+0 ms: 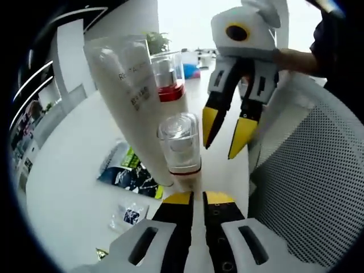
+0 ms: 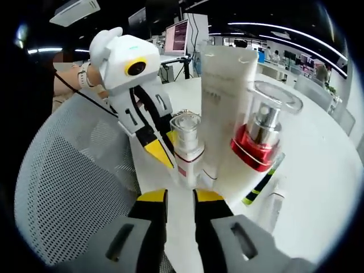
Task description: Arrange the skincare products in the storage area until every visible bottle or jar stands upright without overlapping.
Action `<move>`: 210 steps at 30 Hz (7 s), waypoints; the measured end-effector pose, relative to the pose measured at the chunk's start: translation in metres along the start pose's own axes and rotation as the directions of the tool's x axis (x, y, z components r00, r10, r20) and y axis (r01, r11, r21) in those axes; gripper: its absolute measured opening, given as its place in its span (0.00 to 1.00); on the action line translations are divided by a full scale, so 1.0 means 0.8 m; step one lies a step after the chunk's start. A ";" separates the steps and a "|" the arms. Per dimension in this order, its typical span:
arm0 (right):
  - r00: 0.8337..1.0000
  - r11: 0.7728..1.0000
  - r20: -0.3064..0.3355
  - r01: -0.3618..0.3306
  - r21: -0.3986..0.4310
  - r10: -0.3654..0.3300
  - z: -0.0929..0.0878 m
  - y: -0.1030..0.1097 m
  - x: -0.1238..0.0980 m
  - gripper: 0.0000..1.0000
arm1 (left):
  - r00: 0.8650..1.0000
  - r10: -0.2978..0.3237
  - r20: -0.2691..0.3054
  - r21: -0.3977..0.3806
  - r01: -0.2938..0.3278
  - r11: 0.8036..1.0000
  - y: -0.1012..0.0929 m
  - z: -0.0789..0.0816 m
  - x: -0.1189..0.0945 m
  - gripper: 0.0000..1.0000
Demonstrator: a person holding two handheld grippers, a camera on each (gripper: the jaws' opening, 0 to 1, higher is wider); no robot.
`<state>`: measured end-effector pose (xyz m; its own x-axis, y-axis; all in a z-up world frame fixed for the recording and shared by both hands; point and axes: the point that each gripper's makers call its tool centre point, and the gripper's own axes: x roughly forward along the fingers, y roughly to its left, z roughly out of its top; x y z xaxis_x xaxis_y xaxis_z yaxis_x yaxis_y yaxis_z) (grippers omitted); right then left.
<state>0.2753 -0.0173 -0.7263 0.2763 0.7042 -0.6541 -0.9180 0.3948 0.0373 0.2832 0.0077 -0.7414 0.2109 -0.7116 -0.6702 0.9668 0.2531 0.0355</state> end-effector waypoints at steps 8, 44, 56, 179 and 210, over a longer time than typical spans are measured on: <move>1.000 0.999 -0.018 0.017 -0.048 -0.018 0.005 -0.012 0.012 0.16 | 1.000 0.013 0.003 -0.006 -0.013 1.000 0.000 0.004 0.006 0.05; 0.997 0.999 -0.059 0.044 -0.028 -0.045 -0.011 -0.019 0.010 0.14 | 1.000 0.028 -0.005 0.003 -0.028 1.000 0.001 0.015 0.017 0.10; 0.996 0.997 -0.042 0.076 -0.019 -0.077 -0.006 -0.023 -0.012 0.15 | 0.997 0.078 -0.010 -0.016 -0.078 0.997 0.010 0.013 0.000 0.12; 0.931 0.931 -0.262 0.309 0.196 -0.254 -0.060 -0.127 -0.062 0.49 | 0.843 0.536 0.045 -0.387 -0.480 0.787 0.062 -0.009 -0.184 0.70; 0.888 0.937 -0.418 0.293 0.191 -0.192 -0.100 -0.157 -0.018 0.25 | 0.863 0.505 0.033 -0.381 -0.456 0.804 0.059 -0.011 -0.175 0.70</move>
<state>0.3638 -0.1245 -0.7817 0.3028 0.3026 -0.9037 -0.7248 0.6889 -0.0121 0.2985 0.1247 -0.6524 0.6746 -0.5076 -0.5360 0.6262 0.7779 0.0515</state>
